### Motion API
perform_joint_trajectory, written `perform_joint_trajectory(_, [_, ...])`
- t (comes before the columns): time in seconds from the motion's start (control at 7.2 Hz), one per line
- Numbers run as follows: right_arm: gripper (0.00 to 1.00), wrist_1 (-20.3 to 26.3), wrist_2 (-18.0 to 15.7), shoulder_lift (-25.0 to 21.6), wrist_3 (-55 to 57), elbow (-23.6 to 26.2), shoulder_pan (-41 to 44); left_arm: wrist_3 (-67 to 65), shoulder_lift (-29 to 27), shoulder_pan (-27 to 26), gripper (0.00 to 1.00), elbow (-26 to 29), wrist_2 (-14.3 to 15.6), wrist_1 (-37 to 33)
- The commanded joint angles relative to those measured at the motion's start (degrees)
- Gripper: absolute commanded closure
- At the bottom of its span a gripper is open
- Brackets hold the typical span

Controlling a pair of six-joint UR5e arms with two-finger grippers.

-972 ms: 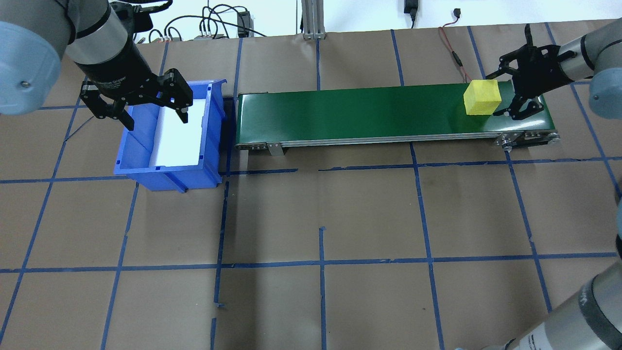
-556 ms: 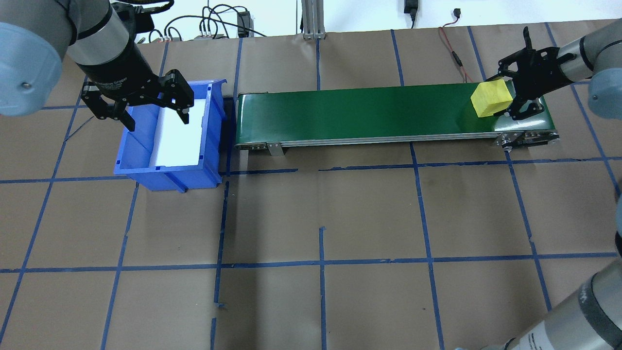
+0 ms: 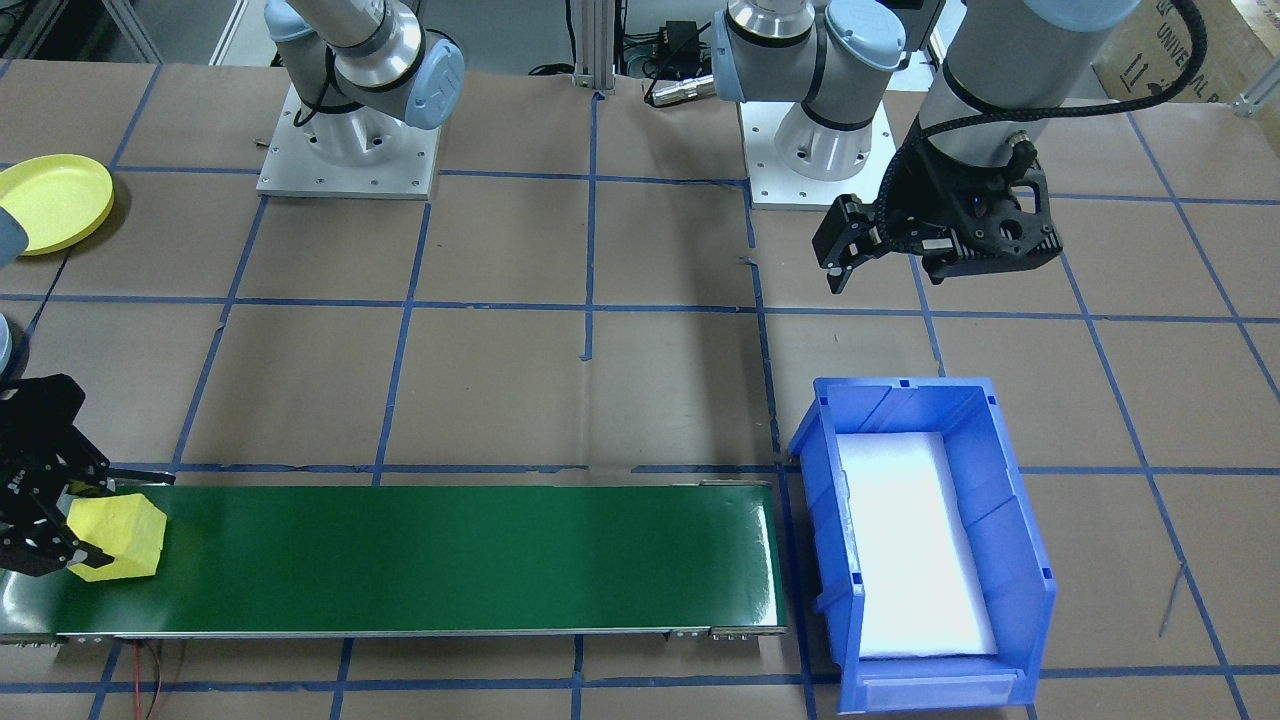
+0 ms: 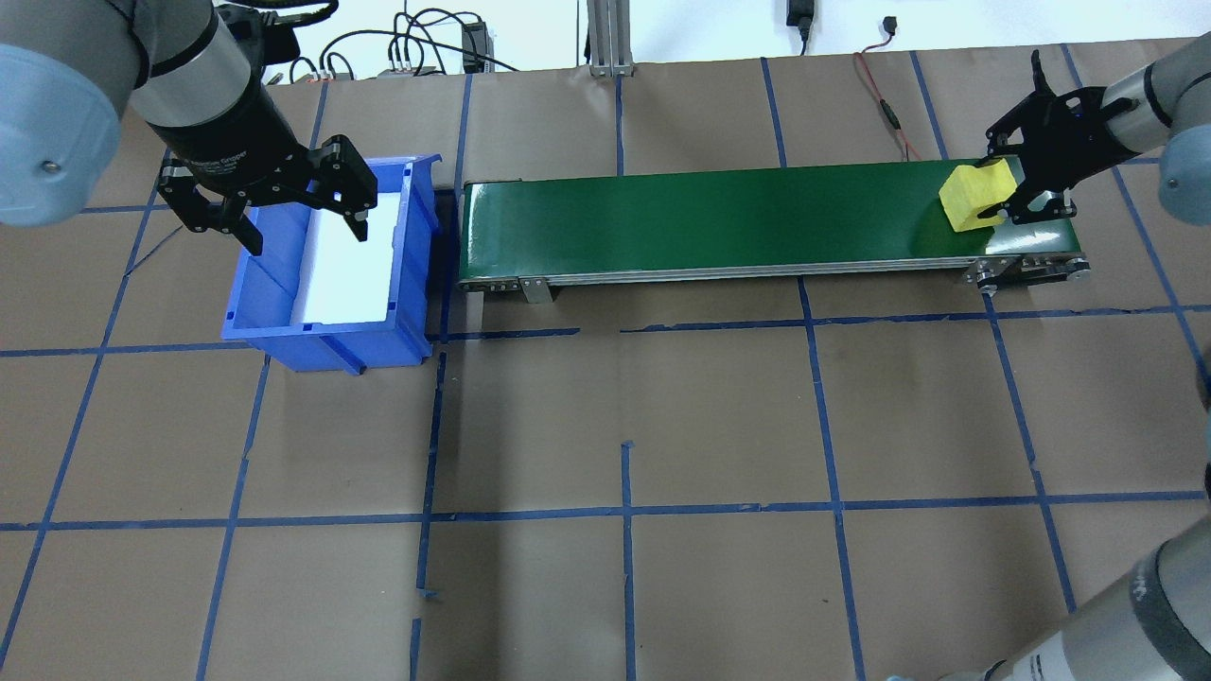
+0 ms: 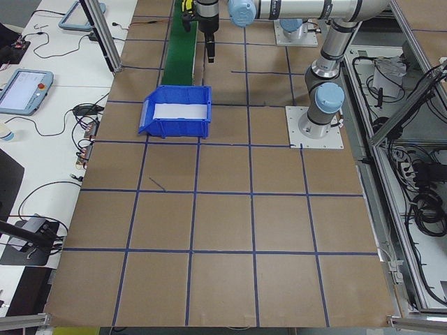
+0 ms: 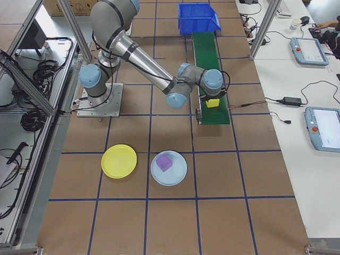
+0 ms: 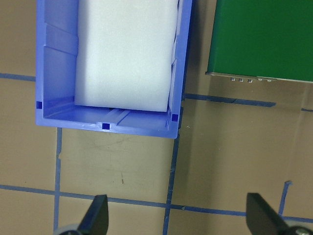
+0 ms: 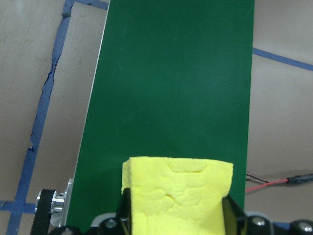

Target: Move block left to right into plate

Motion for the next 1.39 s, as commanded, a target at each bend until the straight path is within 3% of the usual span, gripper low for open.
perform_joint_trajectory(0.0, [0.92,4.4,-0.6,-6.6,0.5,2.6,-7.6,0.0,0.0,0.1,0.00,-0.1,0.0,0.4])
perform_joint_trajectory(0.28, [0.92,9.3,0.1,-10.0,-1.7,7.8,-21.9,0.0,0.0,0.1,0.00,0.0,0.0,0.4])
perform_joint_trajectory(0.56, [0.92,14.3,-0.4,-11.7,-11.5,11.5,-37.0,0.1,0.0,0.2,0.00,0.0,0.0,0.4])
perform_joint_trajectory(0.97, [0.92,14.9,-1.3,-16.4,-21.9,19.4,-56.3,0.4,0.1,0.2,0.00,0.1,0.1,0.4])
perform_joint_trajectory(1.25, [0.91,16.3,-2.6,-17.1,-25.8,21.4,-61.5,0.4,0.1,0.2,0.00,0.0,0.1,0.4])
